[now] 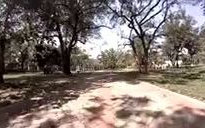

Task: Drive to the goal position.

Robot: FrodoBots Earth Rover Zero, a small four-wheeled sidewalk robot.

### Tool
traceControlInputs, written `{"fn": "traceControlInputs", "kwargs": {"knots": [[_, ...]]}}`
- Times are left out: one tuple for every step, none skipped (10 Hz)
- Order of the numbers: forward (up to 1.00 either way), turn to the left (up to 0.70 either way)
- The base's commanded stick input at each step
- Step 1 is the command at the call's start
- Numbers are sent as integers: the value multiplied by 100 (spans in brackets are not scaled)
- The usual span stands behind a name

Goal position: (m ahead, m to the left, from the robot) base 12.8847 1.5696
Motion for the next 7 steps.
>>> {"fn": "traceControlInputs", "kwargs": {"knots": [[70, 0], [70, 0], [70, 0], [70, 0], [70, 0], [70, 0], [70, 0]]}}
